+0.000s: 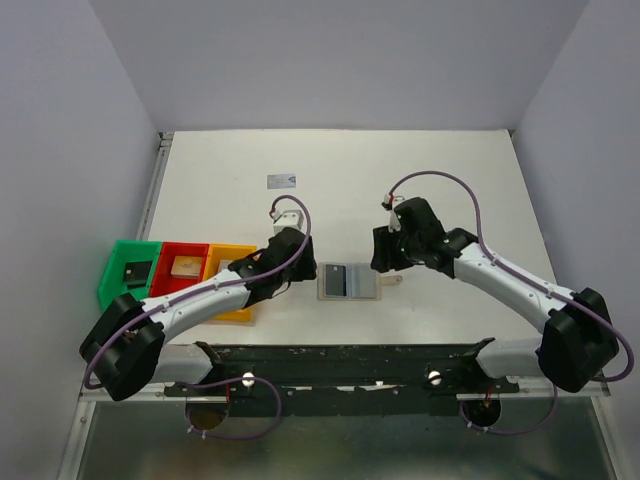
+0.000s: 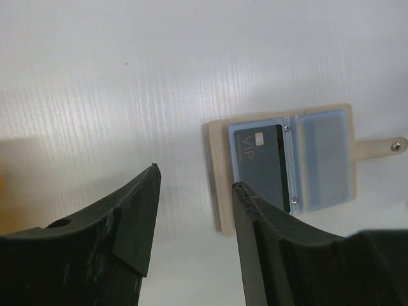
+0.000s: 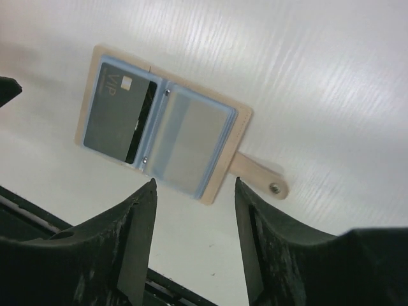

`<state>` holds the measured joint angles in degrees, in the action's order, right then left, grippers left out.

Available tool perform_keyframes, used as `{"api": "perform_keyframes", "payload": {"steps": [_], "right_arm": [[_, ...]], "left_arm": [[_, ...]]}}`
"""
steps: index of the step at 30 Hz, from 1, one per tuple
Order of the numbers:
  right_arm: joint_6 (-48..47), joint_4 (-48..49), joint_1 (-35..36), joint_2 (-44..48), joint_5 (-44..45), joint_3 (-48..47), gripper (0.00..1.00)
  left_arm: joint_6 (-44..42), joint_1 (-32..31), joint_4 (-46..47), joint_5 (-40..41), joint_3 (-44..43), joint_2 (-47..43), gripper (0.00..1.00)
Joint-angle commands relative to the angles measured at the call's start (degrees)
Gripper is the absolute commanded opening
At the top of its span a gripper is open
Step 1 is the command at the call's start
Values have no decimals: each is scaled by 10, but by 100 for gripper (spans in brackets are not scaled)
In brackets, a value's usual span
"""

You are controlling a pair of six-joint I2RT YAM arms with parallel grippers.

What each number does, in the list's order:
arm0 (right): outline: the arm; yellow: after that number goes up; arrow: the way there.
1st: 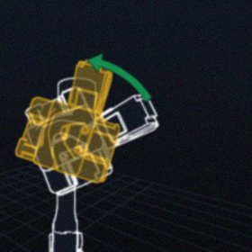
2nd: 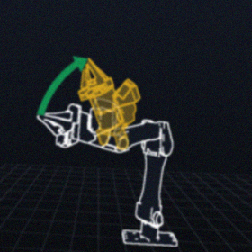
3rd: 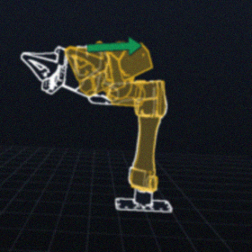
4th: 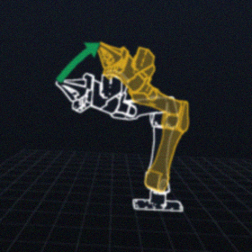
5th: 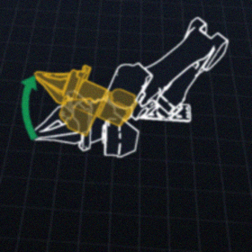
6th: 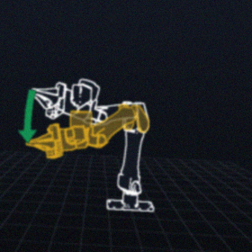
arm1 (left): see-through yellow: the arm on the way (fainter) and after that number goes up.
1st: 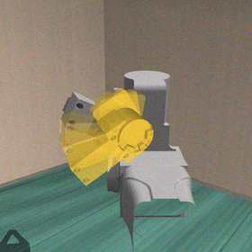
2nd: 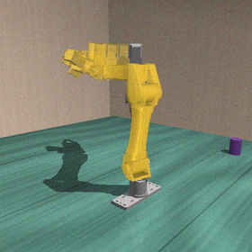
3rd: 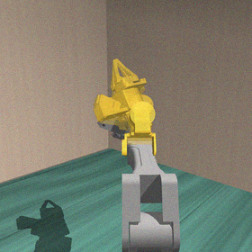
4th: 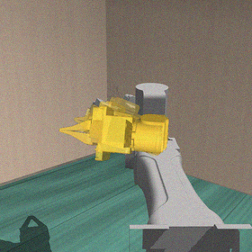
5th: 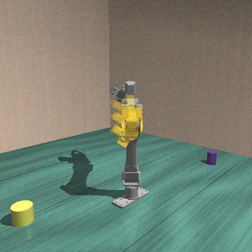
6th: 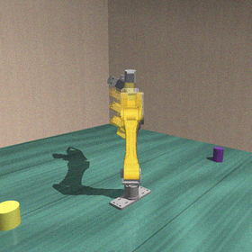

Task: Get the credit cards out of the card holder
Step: Remove the credit card from the card holder.

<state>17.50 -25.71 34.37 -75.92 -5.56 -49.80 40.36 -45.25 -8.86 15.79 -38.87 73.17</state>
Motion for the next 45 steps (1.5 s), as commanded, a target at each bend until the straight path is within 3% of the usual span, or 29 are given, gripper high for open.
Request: {"api": "perform_keyframes", "payload": {"steps": [1,9,14,20,32,45], "right_arm": [[-11,-51,-3,39,63,-50,60],[67,130,-4,11,-145,4,36],[122,235,-3,-55,-196,51,27],[158,311,-3,-116,-230,71,28],[158,323,-3,-167,-227,69,29],[156,323,-4,-196,-212,69,37]], "left_arm": [[-15,7,39,-35,-20,-9,59],[-20,8,178,-175,-16,58,47],[-13,8,156,-144,-22,97,26],[-6,8,149,-129,-20,123,22],[-5,8,125,-116,-20,140,18],[0,8,104,-113,-30,165,16]]}}
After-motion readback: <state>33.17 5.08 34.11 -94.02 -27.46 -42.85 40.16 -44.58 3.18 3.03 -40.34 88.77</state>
